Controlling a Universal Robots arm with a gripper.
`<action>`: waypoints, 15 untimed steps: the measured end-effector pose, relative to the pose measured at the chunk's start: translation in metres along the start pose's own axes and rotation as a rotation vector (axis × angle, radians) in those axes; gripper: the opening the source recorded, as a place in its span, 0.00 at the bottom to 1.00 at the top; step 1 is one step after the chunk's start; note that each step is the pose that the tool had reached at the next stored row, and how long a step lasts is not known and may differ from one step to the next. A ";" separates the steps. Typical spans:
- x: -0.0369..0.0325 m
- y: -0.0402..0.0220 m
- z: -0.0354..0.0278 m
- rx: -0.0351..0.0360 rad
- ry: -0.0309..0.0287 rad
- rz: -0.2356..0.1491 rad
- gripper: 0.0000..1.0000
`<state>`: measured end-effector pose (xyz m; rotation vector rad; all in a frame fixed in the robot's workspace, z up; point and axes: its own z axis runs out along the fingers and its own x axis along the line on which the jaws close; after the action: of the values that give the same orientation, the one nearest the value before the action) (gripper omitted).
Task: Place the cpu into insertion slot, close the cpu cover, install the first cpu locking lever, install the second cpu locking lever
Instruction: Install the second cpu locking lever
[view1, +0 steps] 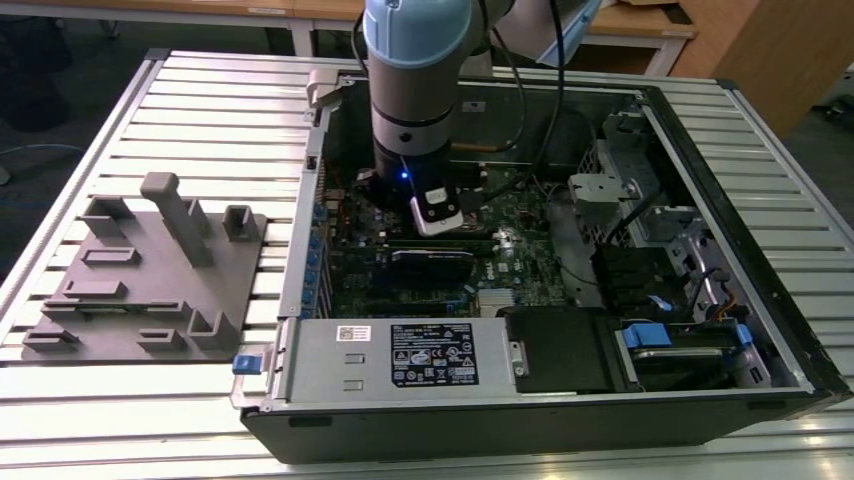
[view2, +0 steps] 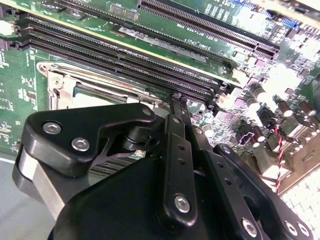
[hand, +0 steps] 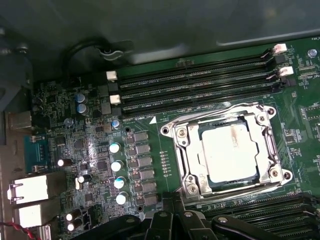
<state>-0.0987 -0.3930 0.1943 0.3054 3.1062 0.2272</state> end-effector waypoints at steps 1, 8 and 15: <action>0.0001 -0.0001 0.0001 0.0001 0.0001 0.000 0.11; 0.0001 -0.0002 0.0012 0.0001 0.0001 0.000 0.11; 0.0001 0.0016 -0.0107 -0.0001 0.0000 0.000 0.11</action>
<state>-0.0989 -0.3930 0.2051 0.3055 3.1062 0.2274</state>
